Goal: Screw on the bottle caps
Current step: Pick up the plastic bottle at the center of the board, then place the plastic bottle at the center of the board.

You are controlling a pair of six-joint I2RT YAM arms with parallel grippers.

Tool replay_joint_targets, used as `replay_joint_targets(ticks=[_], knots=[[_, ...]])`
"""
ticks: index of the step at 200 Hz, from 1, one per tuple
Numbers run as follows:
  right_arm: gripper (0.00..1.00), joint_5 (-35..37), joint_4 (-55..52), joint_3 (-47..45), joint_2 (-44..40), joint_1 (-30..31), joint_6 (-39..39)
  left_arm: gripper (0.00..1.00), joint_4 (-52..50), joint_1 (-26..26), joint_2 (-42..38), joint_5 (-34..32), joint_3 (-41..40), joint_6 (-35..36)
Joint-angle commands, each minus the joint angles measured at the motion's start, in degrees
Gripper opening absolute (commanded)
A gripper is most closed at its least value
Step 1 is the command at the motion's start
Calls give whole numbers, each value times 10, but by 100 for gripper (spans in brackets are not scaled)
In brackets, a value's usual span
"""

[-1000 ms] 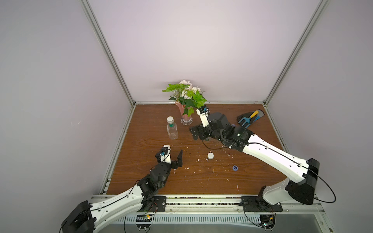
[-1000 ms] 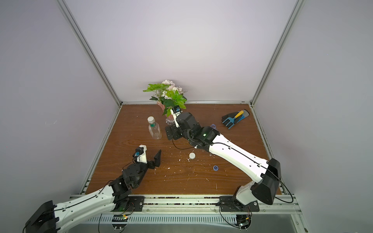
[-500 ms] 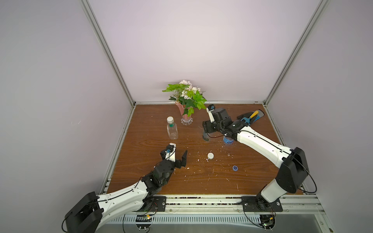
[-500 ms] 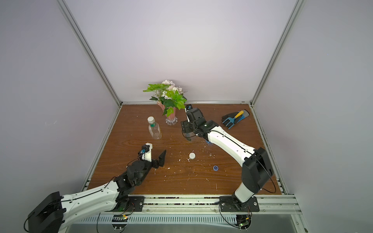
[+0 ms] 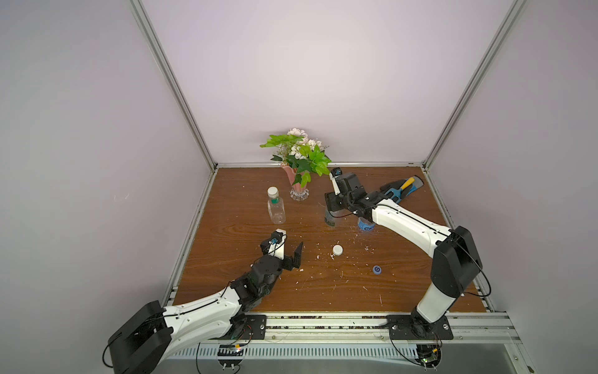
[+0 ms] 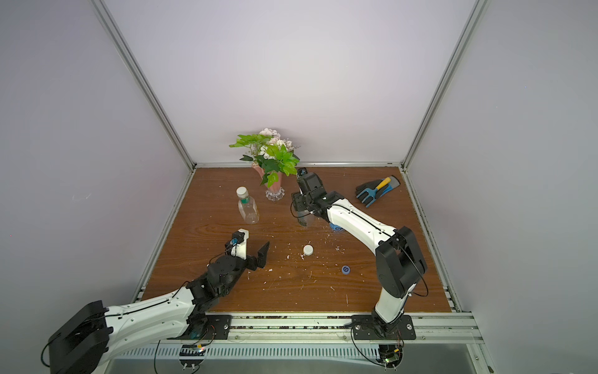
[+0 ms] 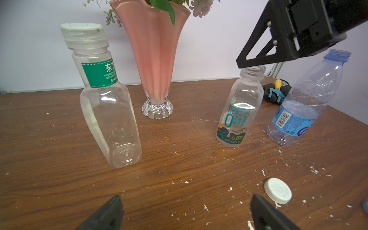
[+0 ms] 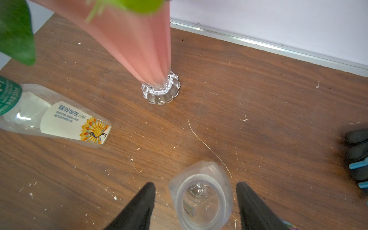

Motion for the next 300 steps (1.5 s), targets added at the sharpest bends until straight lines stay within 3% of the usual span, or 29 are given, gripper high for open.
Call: replay_joint_targets(ticks=[1, 85, 124, 161, 218, 251, 300], knots=[[66, 2, 13, 21, 6, -3, 3, 100, 12, 6, 2, 4, 13, 3], [50, -7, 4, 17, 19, -7, 5, 99, 6, 5, 0, 4, 11, 2], [32, -18, 3, 10, 14, -6, -10, 100, 7, 5, 2, 8, 11, 4], [18, -99, 26, -32, -36, 4, -35, 99, 11, 5, 1, 26, 11, 12], [16, -143, 28, -93, -101, 84, -88, 100, 47, 5, -22, 88, -9, 37], [17, -140, 46, -127, -118, 137, -100, 100, 49, 5, -53, 90, -23, 42], [23, -157, 66, -168, -128, 163, -108, 100, 51, 5, -108, 91, -49, 50]])
